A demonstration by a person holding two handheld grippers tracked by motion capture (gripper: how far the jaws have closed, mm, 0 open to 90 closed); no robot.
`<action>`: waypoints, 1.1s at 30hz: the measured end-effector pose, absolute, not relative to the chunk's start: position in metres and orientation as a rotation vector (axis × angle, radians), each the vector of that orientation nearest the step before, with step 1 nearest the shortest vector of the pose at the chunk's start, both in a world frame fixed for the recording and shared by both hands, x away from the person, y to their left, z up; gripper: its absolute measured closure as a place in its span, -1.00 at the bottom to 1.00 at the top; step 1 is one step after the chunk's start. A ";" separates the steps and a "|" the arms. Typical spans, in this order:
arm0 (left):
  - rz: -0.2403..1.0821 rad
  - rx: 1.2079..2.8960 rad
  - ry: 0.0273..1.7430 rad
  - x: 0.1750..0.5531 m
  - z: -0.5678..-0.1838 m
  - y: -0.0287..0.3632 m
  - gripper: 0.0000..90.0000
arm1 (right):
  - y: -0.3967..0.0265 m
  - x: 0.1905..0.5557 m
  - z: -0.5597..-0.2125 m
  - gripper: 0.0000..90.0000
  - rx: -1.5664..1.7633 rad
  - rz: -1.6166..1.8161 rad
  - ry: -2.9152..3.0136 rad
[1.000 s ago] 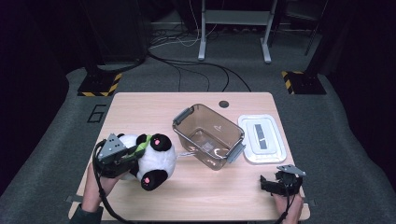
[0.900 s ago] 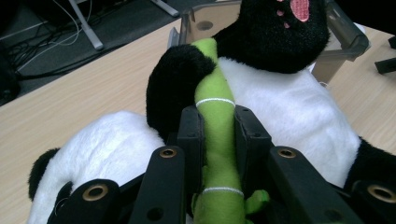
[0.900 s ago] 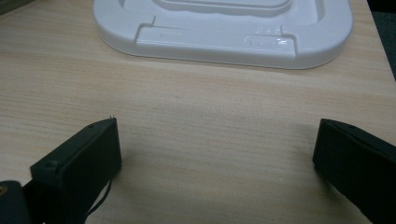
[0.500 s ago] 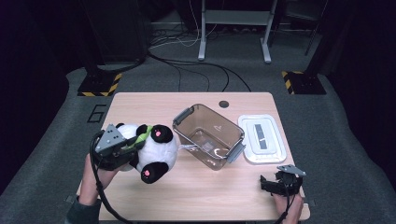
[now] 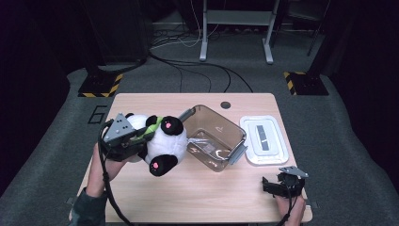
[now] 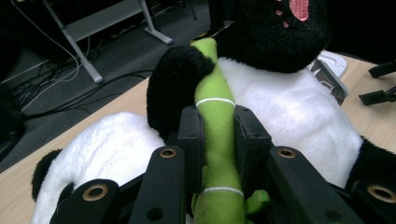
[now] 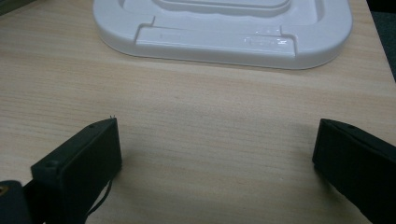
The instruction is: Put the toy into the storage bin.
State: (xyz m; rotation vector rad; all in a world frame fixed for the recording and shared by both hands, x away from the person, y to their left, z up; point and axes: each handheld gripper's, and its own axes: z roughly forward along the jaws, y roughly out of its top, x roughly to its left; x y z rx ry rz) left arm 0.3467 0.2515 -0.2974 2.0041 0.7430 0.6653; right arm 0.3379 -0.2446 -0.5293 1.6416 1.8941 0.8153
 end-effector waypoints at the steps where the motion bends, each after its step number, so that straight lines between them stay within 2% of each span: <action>1: 0.666 2.006 0.738 0.348 -0.296 0.250 0.66 | -0.245 0.338 -0.529 -0.99 1.642 0.815 1.894; 33: 0.633 2.045 0.605 0.394 -0.279 0.197 0.66 | -0.245 0.338 -0.529 -0.99 1.640 0.818 1.894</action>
